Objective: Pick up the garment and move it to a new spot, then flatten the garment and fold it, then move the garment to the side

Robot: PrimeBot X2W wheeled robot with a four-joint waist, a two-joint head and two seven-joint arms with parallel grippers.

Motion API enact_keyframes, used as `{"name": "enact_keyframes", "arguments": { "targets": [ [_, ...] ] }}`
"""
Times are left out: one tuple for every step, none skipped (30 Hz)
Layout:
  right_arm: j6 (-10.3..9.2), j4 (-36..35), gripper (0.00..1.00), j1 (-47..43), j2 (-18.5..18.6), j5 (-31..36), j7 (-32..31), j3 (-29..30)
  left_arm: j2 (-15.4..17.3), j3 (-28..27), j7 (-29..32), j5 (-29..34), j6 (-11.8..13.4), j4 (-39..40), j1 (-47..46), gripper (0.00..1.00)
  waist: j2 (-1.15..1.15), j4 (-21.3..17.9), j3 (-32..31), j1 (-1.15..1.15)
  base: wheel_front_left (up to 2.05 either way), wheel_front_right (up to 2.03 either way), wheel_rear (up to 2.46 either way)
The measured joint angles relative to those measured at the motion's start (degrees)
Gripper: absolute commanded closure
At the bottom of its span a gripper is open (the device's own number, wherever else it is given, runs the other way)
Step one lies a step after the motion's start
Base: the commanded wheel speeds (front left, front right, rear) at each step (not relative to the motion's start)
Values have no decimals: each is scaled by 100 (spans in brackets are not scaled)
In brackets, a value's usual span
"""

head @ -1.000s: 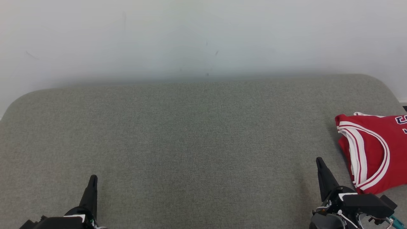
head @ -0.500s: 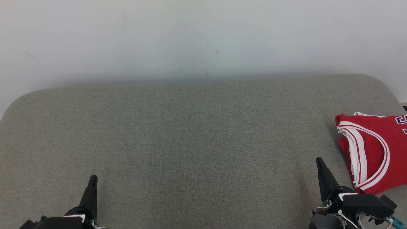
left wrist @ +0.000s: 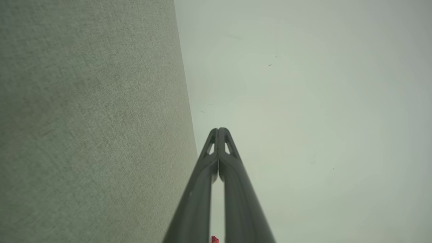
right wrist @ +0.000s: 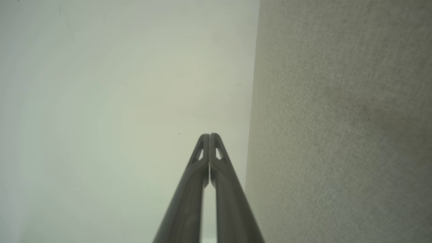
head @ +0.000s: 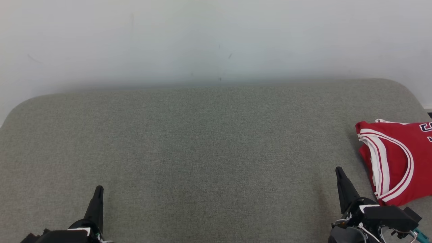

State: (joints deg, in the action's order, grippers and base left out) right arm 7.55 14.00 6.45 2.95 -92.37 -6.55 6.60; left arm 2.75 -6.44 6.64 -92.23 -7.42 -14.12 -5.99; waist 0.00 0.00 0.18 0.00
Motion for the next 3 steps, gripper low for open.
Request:
{"name": "enact_keyframes", "arguments": {
  "targets": [
    [0,0,100,0,0,0,0,0,0,0,0,0,1,0,0,100,0,0,0,0,0,0,0],
    [0,0,100,-1,0,0,0,0,0,0,0,0,0,0,0,100,0,0,0,0,0,0,0],
    [0,0,100,-1,0,0,0,-1,0,0,0,0,1,0,0,100,0,0,0,0,0,0,0]
  ]
}}
